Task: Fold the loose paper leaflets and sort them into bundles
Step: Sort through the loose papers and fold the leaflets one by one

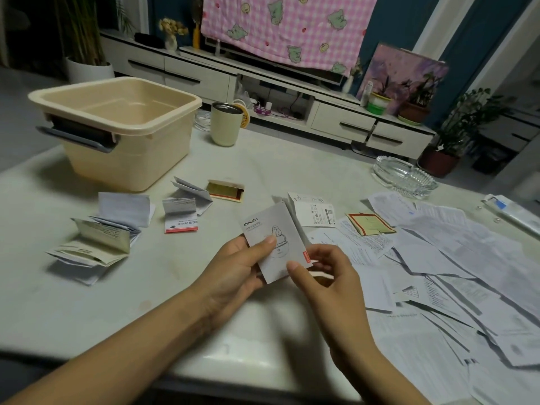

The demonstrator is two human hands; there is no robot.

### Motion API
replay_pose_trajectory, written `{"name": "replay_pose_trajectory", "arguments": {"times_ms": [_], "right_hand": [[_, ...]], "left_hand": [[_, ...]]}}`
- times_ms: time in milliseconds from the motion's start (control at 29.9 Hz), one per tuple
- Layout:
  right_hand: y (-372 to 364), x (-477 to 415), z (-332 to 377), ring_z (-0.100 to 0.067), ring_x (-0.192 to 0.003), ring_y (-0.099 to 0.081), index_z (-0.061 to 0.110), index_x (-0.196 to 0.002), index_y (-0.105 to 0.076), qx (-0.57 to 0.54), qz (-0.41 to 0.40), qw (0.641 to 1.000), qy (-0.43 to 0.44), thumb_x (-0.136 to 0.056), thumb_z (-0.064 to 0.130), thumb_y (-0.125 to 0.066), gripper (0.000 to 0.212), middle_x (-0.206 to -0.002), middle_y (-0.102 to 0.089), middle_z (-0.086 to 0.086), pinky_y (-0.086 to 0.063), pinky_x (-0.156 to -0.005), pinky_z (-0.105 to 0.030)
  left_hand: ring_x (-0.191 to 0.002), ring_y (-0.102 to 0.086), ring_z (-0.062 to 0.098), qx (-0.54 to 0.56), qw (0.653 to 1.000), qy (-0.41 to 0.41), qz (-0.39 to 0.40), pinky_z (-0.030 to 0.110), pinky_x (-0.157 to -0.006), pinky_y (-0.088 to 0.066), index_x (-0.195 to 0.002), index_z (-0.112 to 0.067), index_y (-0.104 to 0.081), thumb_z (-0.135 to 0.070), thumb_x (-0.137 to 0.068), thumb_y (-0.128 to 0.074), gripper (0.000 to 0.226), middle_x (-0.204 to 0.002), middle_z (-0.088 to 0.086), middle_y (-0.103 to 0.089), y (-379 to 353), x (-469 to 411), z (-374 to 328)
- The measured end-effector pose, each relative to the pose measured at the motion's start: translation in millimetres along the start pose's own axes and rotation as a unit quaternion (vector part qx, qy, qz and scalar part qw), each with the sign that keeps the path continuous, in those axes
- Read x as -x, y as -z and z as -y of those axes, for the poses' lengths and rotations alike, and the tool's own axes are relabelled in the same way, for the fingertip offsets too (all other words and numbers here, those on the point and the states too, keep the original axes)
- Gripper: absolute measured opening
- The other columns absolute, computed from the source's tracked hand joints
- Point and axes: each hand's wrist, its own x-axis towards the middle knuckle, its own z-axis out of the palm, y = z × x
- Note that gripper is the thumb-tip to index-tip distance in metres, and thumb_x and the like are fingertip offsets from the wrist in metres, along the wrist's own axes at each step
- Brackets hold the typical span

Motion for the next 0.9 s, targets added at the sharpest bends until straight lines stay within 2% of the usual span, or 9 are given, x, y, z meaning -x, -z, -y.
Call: {"name": "replay_pose_trajectory", "arguments": {"times_ms": [100, 234, 368, 469, 569, 669, 736, 803, 904], "right_hand": [[3, -3, 0, 0.000, -0.099, -0.050, 0.033, -0.084, -0.059, 0.068, -0.028, 0.995, 0.073, -0.067, 0.039, -0.065, 0.019, -0.104, -0.053, 0.008, -0.040, -0.083, -0.010], [5, -5, -2, 0.002, -0.115, -0.042, 0.036, -0.082, -0.061, 0.109, -0.046, 0.985, 0.123, -0.070, 0.040, -0.063, 0.012, -0.112, -0.049, 0.012, -0.037, -0.096, -0.021], [5, -6, -3, 0.003, -0.119, -0.042, 0.035, -0.087, -0.060, 0.115, -0.036, 0.982, 0.147, -0.076, 0.042, -0.058, 0.014, -0.118, -0.053, 0.018, -0.036, -0.096, -0.020], [5, -6, -2, 0.004, -0.109, -0.049, 0.035, -0.099, -0.053, 0.064, -0.044, 0.989, 0.127, -0.077, 0.040, -0.058, 0.023, -0.112, -0.054, 0.025, -0.038, -0.090, -0.012], [6, -10, 0, 0.003, -0.102, -0.055, 0.031, -0.105, -0.050, 0.024, -0.037, 0.994, 0.101, -0.082, 0.029, -0.065, 0.027, -0.110, -0.058, 0.018, -0.044, -0.087, -0.015], [5, -12, 0, 0.001, -0.096, -0.060, 0.028, -0.105, -0.052, -0.014, -0.002, 0.998, 0.060, -0.086, 0.014, -0.063, 0.026, -0.109, -0.064, 0.007, -0.046, -0.080, -0.014], [4, -11, -1, -0.003, -0.095, -0.063, 0.024, -0.106, -0.056, -0.042, 0.024, 0.999, 0.026, -0.086, 0.023, -0.063, 0.021, -0.103, -0.067, 0.004, -0.050, -0.083, -0.021], [3, -9, 3, -0.005, -0.095, -0.064, 0.020, -0.110, -0.059, -0.082, 0.064, 0.994, -0.012, -0.078, 0.041, -0.060, 0.039, -0.099, -0.069, 0.005, -0.052, -0.088, -0.029], [1, -3, 11, 0.002, -0.091, -0.064, 0.021, -0.112, -0.057, -0.093, 0.130, 0.987, -0.013, -0.067, 0.043, -0.060, 0.050, -0.101, -0.068, 0.007, -0.051, -0.084, -0.023]], "left_hand": [[-0.080, -0.069, 0.018, -0.024, 1.000, -0.005, 0.001, 0.030, -0.072, -0.058, -0.107, -0.003, -0.061, 0.000, -0.091, -0.047, 0.022, -0.096, 0.012, -0.071, 0, 1, 1], [-0.085, -0.066, 0.019, -0.053, 0.998, -0.010, -0.011, 0.032, -0.081, -0.054, -0.108, -0.003, -0.060, 0.002, -0.091, -0.047, 0.023, -0.100, 0.012, -0.070, 0, 1, 1], [-0.085, -0.065, 0.019, -0.077, 0.997, -0.011, -0.020, 0.030, -0.081, -0.054, -0.107, -0.004, -0.060, 0.002, -0.091, -0.047, 0.022, -0.099, 0.011, -0.069, -1, 2, 0], [-0.085, -0.066, 0.020, -0.085, 0.996, -0.010, -0.019, 0.031, -0.081, -0.054, -0.106, -0.004, -0.062, 0.002, -0.090, -0.047, 0.022, -0.100, 0.013, -0.070, 0, 3, -1], [-0.092, -0.062, 0.031, -0.077, 0.997, 0.003, -0.015, 0.042, -0.089, -0.049, -0.107, 0.002, -0.061, 0.007, -0.088, -0.044, 0.026, -0.103, 0.021, -0.067, -2, 4, -4], [-0.079, -0.060, 0.026, -0.060, 0.998, 0.012, -0.021, 0.037, -0.077, -0.048, -0.091, -0.002, -0.064, 0.011, -0.084, -0.039, 0.029, -0.083, 0.014, -0.068, -2, 4, -4], [-0.076, -0.055, 0.027, -0.035, 0.998, 0.021, -0.037, 0.034, -0.071, -0.042, -0.085, -0.002, -0.060, 0.011, -0.082, -0.037, 0.026, -0.078, 0.014, -0.064, -2, 5, -5], [-0.085, -0.050, 0.032, -0.030, 0.999, 0.027, -0.036, 0.038, -0.077, -0.038, -0.097, 0.003, -0.057, 0.004, -0.075, -0.041, 0.027, -0.091, 0.023, -0.058, 0, 4, -4], [-0.092, -0.048, 0.033, -0.049, 0.998, 0.027, -0.025, 0.037, -0.077, -0.039, -0.117, 0.009, -0.052, 0.004, -0.078, -0.035, 0.043, -0.104, 0.028, -0.055, 2, 3, -3]]}}
